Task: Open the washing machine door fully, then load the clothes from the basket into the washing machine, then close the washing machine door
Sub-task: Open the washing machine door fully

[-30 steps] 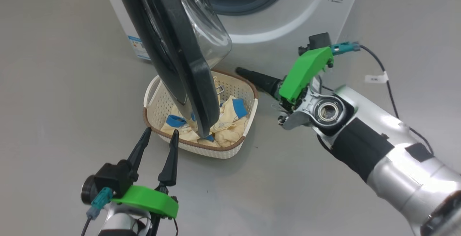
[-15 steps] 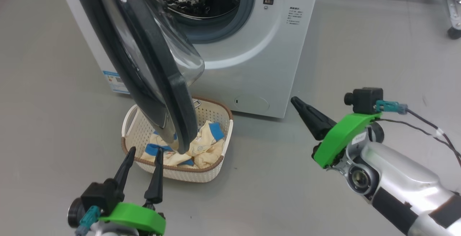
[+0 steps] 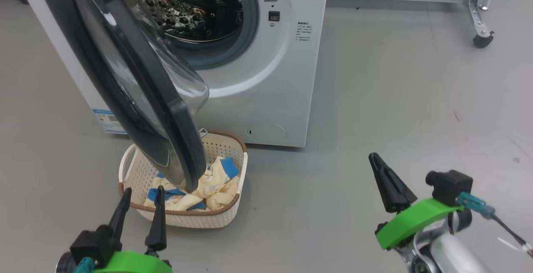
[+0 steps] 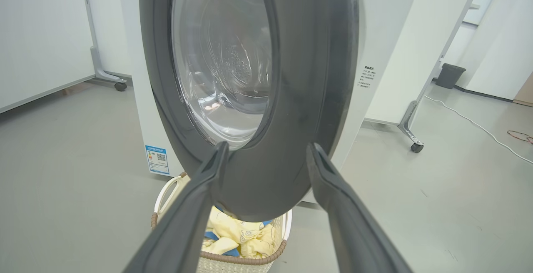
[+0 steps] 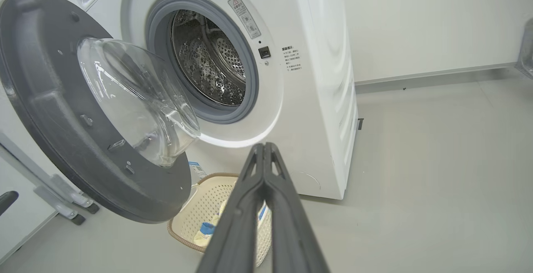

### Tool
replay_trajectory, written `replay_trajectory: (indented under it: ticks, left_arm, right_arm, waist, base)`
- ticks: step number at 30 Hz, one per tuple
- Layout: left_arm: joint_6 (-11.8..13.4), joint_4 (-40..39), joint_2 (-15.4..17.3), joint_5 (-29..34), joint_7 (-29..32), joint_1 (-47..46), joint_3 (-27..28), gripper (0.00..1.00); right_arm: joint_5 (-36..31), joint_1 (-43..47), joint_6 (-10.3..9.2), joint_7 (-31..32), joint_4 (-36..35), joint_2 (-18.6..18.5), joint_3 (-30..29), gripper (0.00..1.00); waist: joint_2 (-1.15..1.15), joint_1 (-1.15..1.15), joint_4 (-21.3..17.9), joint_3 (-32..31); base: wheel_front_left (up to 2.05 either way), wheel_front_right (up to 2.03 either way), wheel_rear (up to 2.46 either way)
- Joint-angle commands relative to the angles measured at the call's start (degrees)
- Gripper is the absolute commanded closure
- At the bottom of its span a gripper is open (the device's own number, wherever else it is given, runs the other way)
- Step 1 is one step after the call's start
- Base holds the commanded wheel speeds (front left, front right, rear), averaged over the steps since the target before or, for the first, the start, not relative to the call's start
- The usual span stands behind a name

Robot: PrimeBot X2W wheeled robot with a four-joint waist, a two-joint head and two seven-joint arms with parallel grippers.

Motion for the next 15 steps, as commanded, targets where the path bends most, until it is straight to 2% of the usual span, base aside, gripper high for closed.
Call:
replay_trajectory:
  ticks: [1,2,4,5,15]
  left_arm:
    - [0.0,-2.2,0.8,0.5,-0.8,-1.4,2.3,0.0]
    - [0.0,-2.3,0.8,0.6,-0.8,-1.2,2.4,0.0]
    - [0.0,-2.4,0.8,0.7,-0.8,-1.0,2.6,0.0]
    - [0.0,-2.4,0.8,0.7,-0.8,-1.0,2.7,0.0]
    - [0.0,-2.5,0.7,0.9,-0.8,-0.9,3.0,0.0]
  right_arm:
    - [-2.0,-0.5,0.02,-0.8,-2.4,0.7,-1.2,1.0]
    - [-3.7,0.8,0.02,-0.8,-2.9,1.6,-3.1,1.0]
    - [-6.9,3.1,0.02,-0.8,-3.8,3.2,-6.9,0.07]
    - [-7.8,4.1,0.02,-0.8,-4.0,3.9,-8.0,0.0]
    - [-12.8,6.6,0.02,-0.8,-4.9,6.0,-9.5,0.0]
  waist:
    - [0.0,0.0,-0.2,-0.2]
    - [0.0,0.0,-0.4,-0.2]
    - [0.0,0.0,-0.6,-0.3]
    - [0.0,0.0,-0.7,-0.3]
    - [0.0,0.0,-1.5,0.3]
  base:
    - [0.0,0.0,0.0]
    - [0.0,0.0,0.0]
    - [0.0,0.0,0.0]
    - [0.0,0.0,0.0]
    - [0.0,0.0,0.0]
